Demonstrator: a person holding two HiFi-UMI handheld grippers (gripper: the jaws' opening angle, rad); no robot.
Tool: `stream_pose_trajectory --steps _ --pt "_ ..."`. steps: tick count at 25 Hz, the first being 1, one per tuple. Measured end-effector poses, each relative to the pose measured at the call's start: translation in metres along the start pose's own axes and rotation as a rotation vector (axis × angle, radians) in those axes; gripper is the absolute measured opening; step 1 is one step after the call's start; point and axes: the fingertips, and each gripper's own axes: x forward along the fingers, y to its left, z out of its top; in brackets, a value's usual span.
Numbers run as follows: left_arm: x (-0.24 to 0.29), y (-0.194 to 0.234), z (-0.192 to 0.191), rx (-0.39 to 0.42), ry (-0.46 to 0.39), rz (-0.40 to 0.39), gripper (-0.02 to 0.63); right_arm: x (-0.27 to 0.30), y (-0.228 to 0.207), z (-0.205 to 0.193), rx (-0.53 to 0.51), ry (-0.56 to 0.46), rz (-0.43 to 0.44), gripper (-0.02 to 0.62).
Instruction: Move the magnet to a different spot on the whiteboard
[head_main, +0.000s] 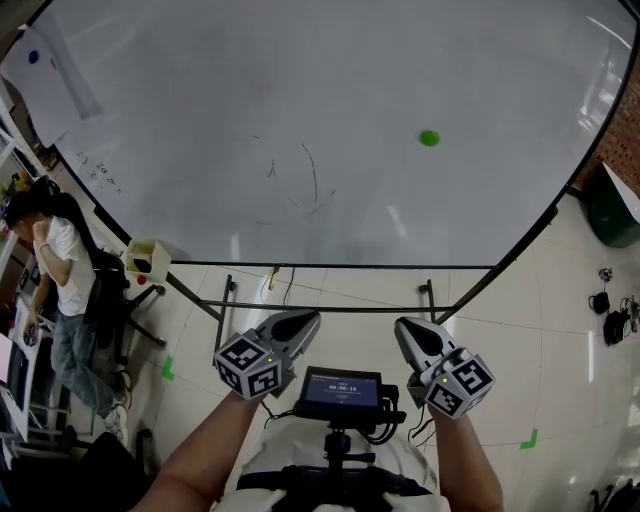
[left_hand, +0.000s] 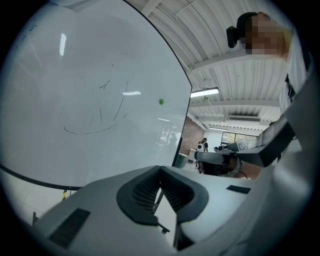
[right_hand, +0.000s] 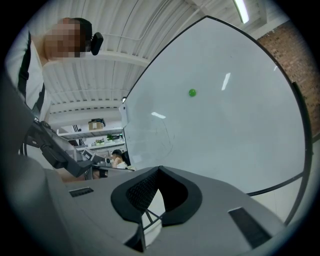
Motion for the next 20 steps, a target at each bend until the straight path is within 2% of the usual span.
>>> stream_pose_trajectory --steps 20 --pt "0.029 -0.031 -0.003 0.027 0.004 0.034 0.021 -0.03 -0.022 -0.003 0.022 -0.011 0.051 0.031"
